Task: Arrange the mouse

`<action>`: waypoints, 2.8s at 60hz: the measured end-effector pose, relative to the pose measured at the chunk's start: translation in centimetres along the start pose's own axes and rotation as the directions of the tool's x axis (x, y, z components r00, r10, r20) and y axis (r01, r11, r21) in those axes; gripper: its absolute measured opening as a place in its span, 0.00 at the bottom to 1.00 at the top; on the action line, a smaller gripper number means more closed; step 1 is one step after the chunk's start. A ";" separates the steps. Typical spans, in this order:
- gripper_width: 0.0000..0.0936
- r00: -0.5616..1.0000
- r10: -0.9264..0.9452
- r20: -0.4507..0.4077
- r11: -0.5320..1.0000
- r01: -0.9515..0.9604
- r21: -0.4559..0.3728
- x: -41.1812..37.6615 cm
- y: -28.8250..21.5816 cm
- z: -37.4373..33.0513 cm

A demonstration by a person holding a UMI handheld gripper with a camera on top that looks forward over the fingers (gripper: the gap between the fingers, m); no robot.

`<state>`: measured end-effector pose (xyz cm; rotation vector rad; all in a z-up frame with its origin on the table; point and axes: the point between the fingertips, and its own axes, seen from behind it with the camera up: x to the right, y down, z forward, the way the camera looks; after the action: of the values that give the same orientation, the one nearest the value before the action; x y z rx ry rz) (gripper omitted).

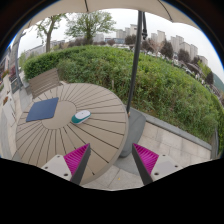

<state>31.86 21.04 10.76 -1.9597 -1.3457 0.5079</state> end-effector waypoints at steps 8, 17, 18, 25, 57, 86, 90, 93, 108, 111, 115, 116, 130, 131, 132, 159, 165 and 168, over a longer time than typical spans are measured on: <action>0.91 0.997 -0.045 0.064 0.999 0.046 -0.002 -3.9 -0.3 0.7; 0.91 0.980 -0.104 0.168 0.995 0.103 0.013 -9.6 -0.5 1.9; 0.91 0.978 -0.110 0.177 0.994 0.109 0.016 -10.1 -0.5 2.0; 0.91 0.962 -0.156 0.225 0.988 0.149 0.049 -13.3 -0.4 3.3; 0.92 0.968 -0.079 0.239 0.992 0.053 0.113 -18.1 -3.6 17.1; 0.89 0.964 -0.079 0.254 0.991 0.049 0.122 -21.1 -8.9 24.5; 0.87 0.960 -0.085 0.268 0.991 0.054 0.121 -21.7 -8.9 24.6; 0.86 0.958 -0.089 0.274 0.991 0.058 0.121 -22.0 -8.8 24.7; 0.47 0.971 -0.123 0.206 0.989 0.103 0.106 -21.2 -8.8 25.4; 0.47 0.976 -0.121 0.183 0.990 0.104 0.099 -21.1 -9.7 25.0; 0.47 0.978 -0.094 0.186 0.990 0.072 0.121 -21.9 -12.4 23.5; 0.46 0.978 -0.090 0.189 0.990 0.067 0.126 -22.3 -13.0 23.0; 0.46 0.954 -0.089 0.287 0.980 0.033 0.194 -33.5 -20.9 19.5; 0.47 0.951 -0.093 0.294 0.979 0.034 0.199 -34.5 -20.9 19.5; 0.46 0.949 -0.095 0.300 0.979 0.033 0.203 -35.9 -20.9 19.5; 0.81 0.933 -0.156 0.323 0.988 0.143 0.065 -48.7 -12.3 25.2; 0.89 0.946 -0.165 0.279 0.986 0.162 0.034 -46.5 -13.2 22.1; 0.91 0.947 -0.172 0.273 0.984 0.178 0.000 -45.0 -13.2 19.4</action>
<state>-6.74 -11.27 4.19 -1.8147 -1.6868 0.6963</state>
